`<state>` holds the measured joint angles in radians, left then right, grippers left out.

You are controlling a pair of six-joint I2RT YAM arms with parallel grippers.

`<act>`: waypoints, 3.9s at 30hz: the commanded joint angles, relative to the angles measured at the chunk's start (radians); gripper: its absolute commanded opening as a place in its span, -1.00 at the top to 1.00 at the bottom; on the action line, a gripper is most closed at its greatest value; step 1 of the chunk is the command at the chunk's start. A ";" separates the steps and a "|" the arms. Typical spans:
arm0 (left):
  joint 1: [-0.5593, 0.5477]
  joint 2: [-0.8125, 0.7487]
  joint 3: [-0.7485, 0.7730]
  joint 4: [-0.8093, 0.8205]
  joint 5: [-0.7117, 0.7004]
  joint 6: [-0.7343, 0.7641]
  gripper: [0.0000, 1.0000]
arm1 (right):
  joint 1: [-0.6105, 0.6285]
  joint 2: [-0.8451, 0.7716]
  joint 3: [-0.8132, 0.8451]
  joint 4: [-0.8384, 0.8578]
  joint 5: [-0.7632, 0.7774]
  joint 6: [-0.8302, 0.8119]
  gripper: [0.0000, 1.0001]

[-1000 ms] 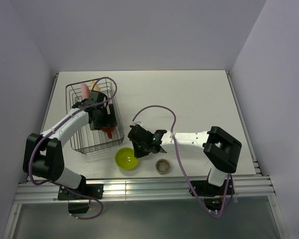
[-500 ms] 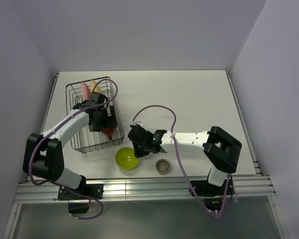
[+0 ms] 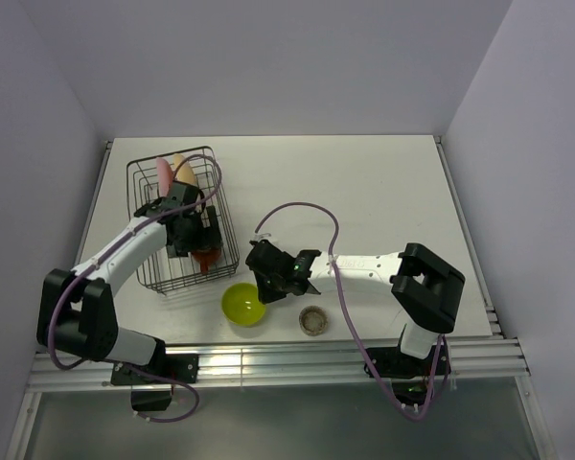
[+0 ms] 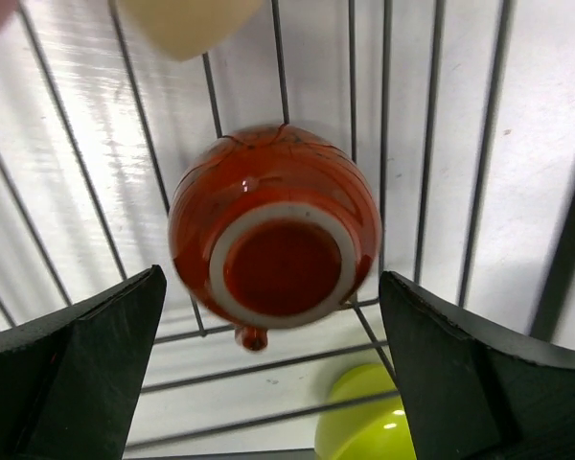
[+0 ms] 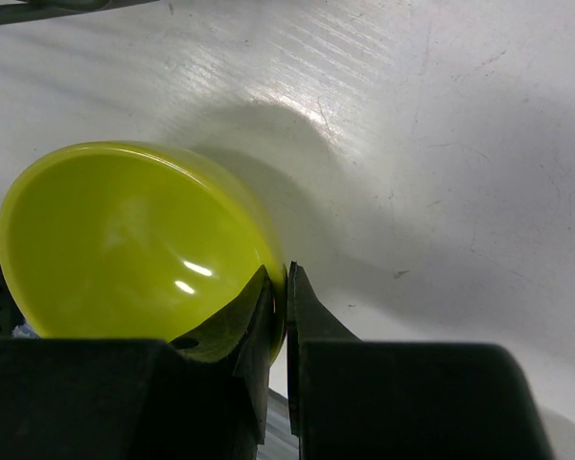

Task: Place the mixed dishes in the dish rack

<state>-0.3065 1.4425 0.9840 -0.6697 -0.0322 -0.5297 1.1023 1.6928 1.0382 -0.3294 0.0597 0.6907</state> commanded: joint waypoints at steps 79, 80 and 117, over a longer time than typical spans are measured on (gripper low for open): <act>-0.011 -0.875 -0.358 0.501 0.844 -0.750 -0.94 | -0.348 -0.413 0.020 0.233 -0.558 -0.039 1.00; -0.011 -0.876 -0.360 0.496 0.839 -0.745 -0.94 | -0.349 -0.418 0.020 0.231 -0.557 -0.039 1.00; -0.014 -0.824 -0.323 0.555 0.776 -0.747 -0.98 | -0.308 -0.415 -0.033 0.285 -0.535 -0.008 1.00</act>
<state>-0.3161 0.6174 0.6060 -0.1753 0.7364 -1.2747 0.7792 1.2663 1.0058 -0.1307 -0.4576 0.6662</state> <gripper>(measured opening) 0.992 0.115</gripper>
